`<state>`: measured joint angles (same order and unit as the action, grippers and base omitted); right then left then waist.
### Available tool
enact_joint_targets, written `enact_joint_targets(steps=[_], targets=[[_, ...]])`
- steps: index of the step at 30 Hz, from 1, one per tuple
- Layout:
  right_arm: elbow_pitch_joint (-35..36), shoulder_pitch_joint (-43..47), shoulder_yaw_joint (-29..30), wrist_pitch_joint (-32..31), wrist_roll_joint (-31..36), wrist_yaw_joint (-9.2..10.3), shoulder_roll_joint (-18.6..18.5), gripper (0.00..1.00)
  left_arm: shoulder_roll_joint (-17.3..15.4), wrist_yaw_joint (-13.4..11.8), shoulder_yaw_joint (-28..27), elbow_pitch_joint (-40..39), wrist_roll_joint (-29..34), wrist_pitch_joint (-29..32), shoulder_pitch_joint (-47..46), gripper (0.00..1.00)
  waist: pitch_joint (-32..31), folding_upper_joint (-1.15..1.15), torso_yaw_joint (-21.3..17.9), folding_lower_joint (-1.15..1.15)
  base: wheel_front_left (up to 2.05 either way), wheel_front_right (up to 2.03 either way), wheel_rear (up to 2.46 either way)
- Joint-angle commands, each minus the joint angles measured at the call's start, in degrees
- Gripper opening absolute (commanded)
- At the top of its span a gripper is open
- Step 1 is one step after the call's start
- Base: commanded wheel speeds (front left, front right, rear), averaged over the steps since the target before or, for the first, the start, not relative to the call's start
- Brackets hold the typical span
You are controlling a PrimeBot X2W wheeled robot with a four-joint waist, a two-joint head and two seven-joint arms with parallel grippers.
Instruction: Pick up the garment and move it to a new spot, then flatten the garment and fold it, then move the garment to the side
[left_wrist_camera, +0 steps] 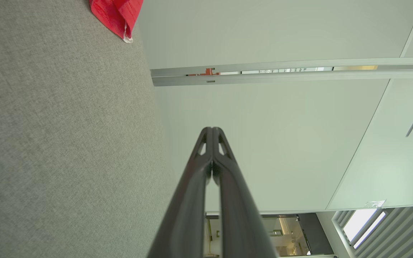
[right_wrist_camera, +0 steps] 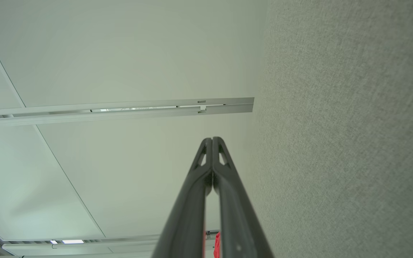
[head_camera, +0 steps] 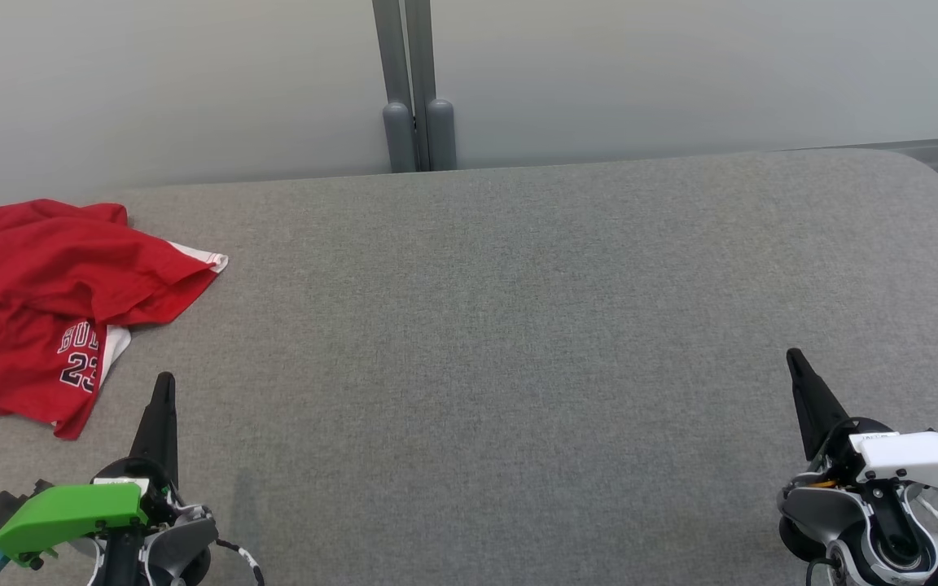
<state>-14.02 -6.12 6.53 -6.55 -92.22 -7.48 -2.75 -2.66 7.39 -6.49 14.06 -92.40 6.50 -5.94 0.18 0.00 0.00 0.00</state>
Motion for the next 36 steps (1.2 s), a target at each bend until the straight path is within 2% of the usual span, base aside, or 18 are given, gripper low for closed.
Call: enact_joint_targets(steps=[1, 22, 23, 31, 36], targets=[[0.0, -0.4, -0.1, -0.1, -0.4, -0.02, -0.3, 0.0, -0.4, 0.3, -0.1, -0.1, 0.0, 0.2, -0.7, 0.0, 0.0, 0.0, 0.0, 0.0, 0.0, 0.0, 0.0], [0.0, -0.4, -0.1, -0.1, -0.4, -0.02, -0.3, 0.0, -0.4, 0.3, -0.1, -0.1, 0.0, 0.2, -0.7, 0.0, 0.0, 0.0, 0.0, 0.0, 0.0, 0.0, 0.0], [0.0, 0.0, 0.0, 0.0, 0.0, 0.0, 0.0, 1.0, 0.0, 0.0, 0.0, 0.0, 0.0, 0.0, 0.0, 1.0, 0.0, 0.0, 0.0, 0.0, 0.0, 0.0, 0.0], [-0.5, 1.7, -0.5, 1.2, 0.2, 0.01, 0.3, 1.0, 0.3, -0.1, 1.4, 1.3, 0.5, -1.4, 1.2, 1.0, 0.1, 0.0, 0.0, 0.0, 0.0, 0.0, 0.0], [0.4, 2.2, -1.4, 2.8, 2.5, 0.01, -0.4, 1.0, 0.3, -0.1, 2.4, 1.0, 2.1, -2.9, 1.3, 1.0, 0.1, 0.0, 0.1, 0.0, 0.0, 0.0, 0.0]])
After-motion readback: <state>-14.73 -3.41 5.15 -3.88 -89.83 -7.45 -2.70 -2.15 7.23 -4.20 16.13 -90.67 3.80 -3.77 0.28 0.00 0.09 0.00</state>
